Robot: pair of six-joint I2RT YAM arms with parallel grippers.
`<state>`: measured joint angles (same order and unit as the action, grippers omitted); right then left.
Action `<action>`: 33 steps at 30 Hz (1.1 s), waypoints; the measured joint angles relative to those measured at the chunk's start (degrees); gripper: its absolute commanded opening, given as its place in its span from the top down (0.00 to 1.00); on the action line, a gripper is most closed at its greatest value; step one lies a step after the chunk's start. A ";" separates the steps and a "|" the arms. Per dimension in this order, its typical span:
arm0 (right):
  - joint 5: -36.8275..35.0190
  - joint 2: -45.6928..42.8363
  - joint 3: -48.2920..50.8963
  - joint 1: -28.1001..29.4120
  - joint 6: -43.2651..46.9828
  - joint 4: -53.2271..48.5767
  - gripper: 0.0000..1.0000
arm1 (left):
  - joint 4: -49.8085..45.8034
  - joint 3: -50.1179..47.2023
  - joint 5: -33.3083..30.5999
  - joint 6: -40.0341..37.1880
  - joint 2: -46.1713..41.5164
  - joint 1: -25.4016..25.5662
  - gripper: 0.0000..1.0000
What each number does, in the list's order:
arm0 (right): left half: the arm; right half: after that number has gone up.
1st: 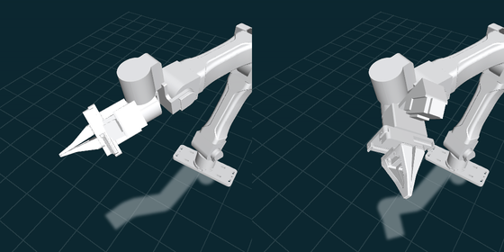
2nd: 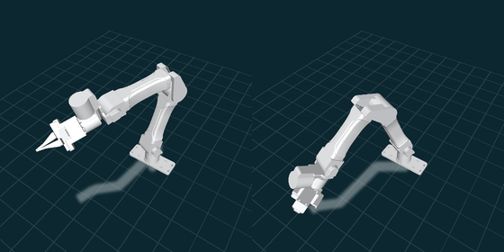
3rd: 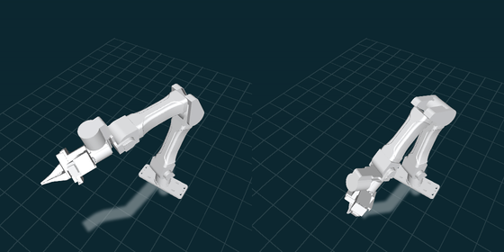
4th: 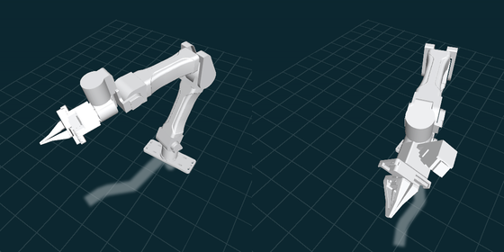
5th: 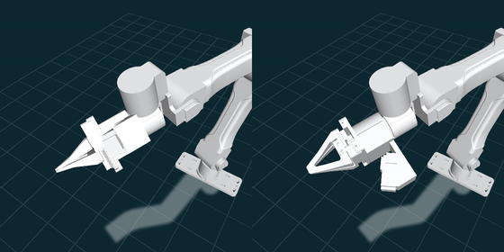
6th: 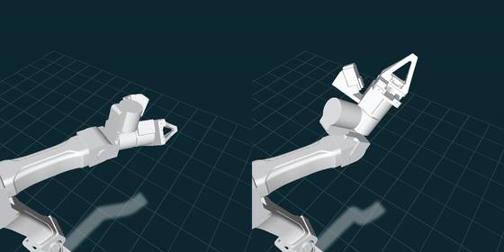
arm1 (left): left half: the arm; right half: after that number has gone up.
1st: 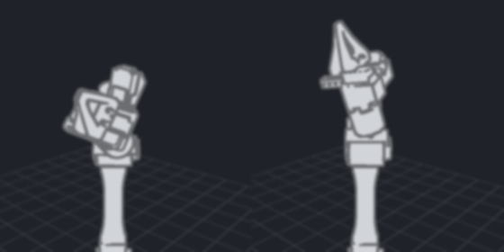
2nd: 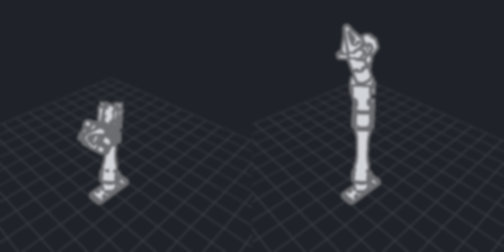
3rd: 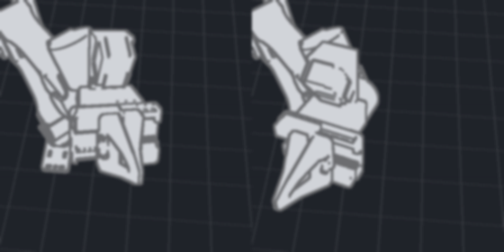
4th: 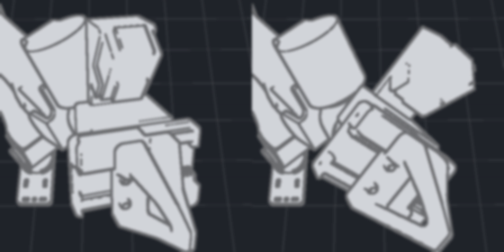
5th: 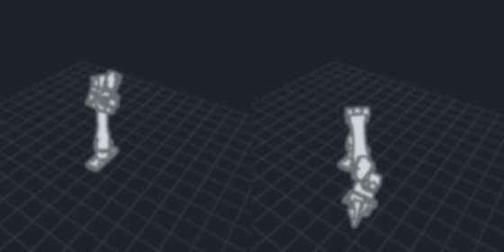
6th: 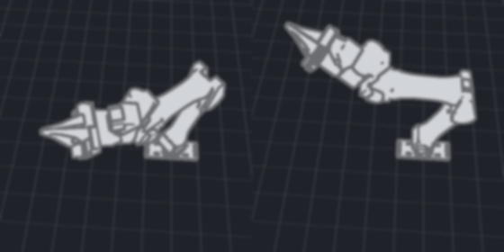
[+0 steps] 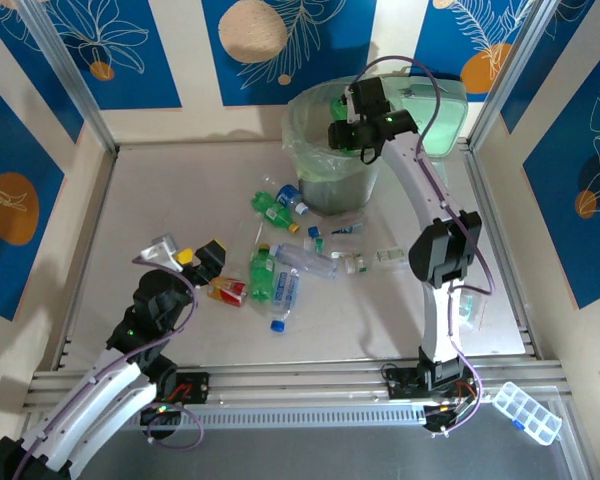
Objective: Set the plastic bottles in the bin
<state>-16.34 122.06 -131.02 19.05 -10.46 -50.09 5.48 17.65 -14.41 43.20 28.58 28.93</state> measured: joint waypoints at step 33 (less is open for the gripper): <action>-4.39 -7.54 -6.95 2.67 1.01 -9.73 0.18 | -10.12 4.17 -8.76 2.97 0.46 0.00 0.01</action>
<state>-20.73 114.52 -137.97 21.71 -9.45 -59.81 -4.64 21.82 -23.18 46.17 29.04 28.93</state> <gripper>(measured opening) 0.831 0.994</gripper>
